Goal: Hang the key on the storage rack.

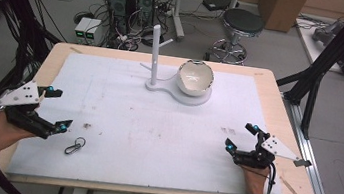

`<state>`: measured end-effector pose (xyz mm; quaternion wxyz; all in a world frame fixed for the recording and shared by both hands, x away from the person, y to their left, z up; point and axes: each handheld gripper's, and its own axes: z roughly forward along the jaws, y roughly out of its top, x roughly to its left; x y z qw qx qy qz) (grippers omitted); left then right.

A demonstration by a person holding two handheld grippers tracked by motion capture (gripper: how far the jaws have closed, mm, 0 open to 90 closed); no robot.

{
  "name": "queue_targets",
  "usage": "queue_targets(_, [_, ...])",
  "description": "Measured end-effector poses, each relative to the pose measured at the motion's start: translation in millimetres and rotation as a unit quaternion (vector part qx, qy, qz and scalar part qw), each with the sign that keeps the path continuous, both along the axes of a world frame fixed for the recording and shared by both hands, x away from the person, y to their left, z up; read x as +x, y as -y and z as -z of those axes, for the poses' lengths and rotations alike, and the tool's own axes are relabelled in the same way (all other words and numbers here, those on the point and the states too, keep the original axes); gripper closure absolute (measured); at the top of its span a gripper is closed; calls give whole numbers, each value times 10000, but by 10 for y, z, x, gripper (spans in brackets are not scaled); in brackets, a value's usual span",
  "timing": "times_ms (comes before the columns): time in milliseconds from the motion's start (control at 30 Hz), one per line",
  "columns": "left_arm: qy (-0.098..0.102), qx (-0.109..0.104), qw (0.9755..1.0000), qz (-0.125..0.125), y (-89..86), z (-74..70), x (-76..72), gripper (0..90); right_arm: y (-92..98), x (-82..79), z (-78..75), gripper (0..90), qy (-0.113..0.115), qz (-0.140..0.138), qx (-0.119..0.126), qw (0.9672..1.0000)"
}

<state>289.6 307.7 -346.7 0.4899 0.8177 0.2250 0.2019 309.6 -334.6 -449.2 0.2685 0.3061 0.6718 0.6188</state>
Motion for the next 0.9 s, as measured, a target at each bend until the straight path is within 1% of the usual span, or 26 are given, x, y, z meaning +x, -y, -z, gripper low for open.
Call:
queue_targets(100, [-141, 301, 9993, 142, 46, -55, 36, 17, 0, 0, 0, 6, -1, 0, 1, 10000])
queue_targets(133, [-189, 355, 9990, 178, 63, -63, 46, 17, 0, 0, 0, 6, 6, 1, -7, 10000])
queue_targets(167, [-227, 480, 9983, 242, 73, -73, 58, 17, -2, -5, 0, 6, -24, -6, -1, 10000])
queue_targets(200, [-264, 557, 9977, 286, 89, -74, 68, 17, -2, -5, 0, 6, -24, -6, -1, 10000])
queue_targets(300, [-422, 776, 9953, 388, 134, -62, 91, 17, -4, -5, 0, 6, -27, 1, 11, 10000])
queue_targets(433, [-671, 1063, 9909, 484, 186, -24, 116, 17, -4, -5, -1, 6, -21, -2, 3, 10000])
queue_targets(567, [-876, 1284, 9862, 572, 233, 21, 150, 17, -4, -5, 0, 6, -16, -3, -7, 10000])
queue_targets(633, [-1030, 1401, 9831, 578, 260, 47, 164, 17, -5, -5, 0, 6, -15, 0, -6, 10000])
queue_targets(667, [-1105, 1478, 9811, 584, 273, 63, 176, 17, -5, -5, 0, 6, -8, 3, -7, 10000])
queue_targets(700, [-1151, 1518, 9801, 568, 289, 84, 181, 17, -5, -5, 0, 6, -6, 4, -8, 10000])
queue_targets(733, [-1188, 1587, 9784, 579, 302, 98, 186, 17, -6, -5, 0, 6, -14, 10, 1, 10000])
queue_targets(767, [-1332, 1682, 9746, 641, 327, 127, 198, 17, -6, -5, 0, 6, -18, 8, 3, 10000])
queue_targets(800, [-1332, 1682, 9746, 641, 327, 127, 198, 17, -6, -5, 0, 6, -18, 8, 3, 10000])
queue_targets(833, [-1392, 1725, 9725, 710, 339, 146, 204, 18, -5, -5, -1, 6, -21, 8, 3, 10000])
queue_targets(900, [-1444, 1864, 9686, 786, 367, 181, 207, 25, -5, -6, -1, 6, -25, 9, 5, 10000])
